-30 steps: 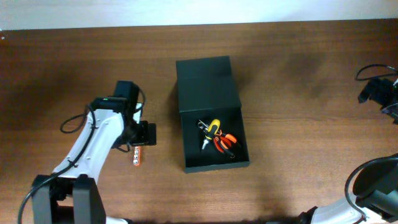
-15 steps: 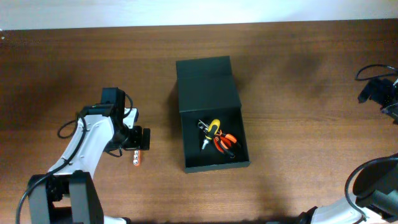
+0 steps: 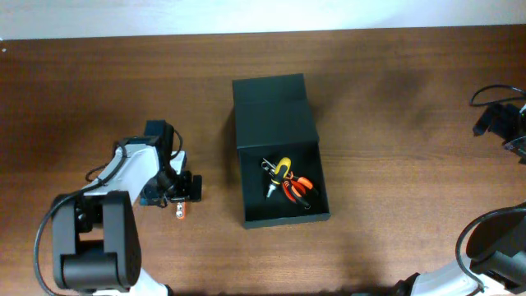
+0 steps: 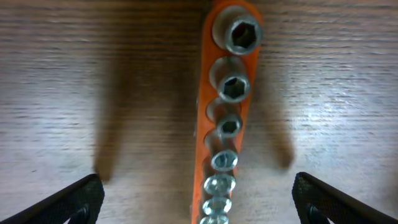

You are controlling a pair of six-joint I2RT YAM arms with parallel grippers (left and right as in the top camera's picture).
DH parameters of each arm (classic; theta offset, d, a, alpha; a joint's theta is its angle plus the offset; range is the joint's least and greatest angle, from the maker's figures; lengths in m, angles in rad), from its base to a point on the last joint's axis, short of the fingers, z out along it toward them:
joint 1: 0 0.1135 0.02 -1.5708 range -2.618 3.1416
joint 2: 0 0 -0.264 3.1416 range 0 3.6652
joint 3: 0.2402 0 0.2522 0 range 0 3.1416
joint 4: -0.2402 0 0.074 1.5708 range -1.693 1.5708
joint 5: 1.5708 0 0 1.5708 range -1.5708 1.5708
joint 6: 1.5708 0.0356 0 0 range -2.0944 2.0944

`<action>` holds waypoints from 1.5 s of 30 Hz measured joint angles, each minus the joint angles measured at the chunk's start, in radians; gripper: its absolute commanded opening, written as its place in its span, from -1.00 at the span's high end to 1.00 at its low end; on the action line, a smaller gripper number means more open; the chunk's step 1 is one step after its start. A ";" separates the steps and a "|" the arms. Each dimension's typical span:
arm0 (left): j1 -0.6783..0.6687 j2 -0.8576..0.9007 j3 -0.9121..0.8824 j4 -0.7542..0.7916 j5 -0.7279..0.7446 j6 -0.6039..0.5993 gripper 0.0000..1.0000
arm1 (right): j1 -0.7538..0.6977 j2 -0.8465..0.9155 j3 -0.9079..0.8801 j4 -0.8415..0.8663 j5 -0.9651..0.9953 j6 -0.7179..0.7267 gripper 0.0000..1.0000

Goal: Pack container

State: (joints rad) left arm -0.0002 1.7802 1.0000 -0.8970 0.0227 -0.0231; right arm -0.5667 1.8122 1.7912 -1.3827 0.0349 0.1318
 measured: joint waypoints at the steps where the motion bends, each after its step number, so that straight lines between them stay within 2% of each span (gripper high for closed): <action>1: -0.003 0.002 0.000 0.002 -0.004 -0.004 -0.98 | 0.000 0.000 0.000 0.000 0.000 0.000 -0.98; 45: -0.009 0.002 0.002 0.063 -0.008 -0.018 -0.98 | 0.000 0.000 0.000 0.000 0.000 0.000 -0.98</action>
State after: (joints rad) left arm -0.0090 1.7824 1.0016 -0.8345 0.0151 -0.0406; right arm -0.5667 1.8122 1.7908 -1.3823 0.0349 0.1318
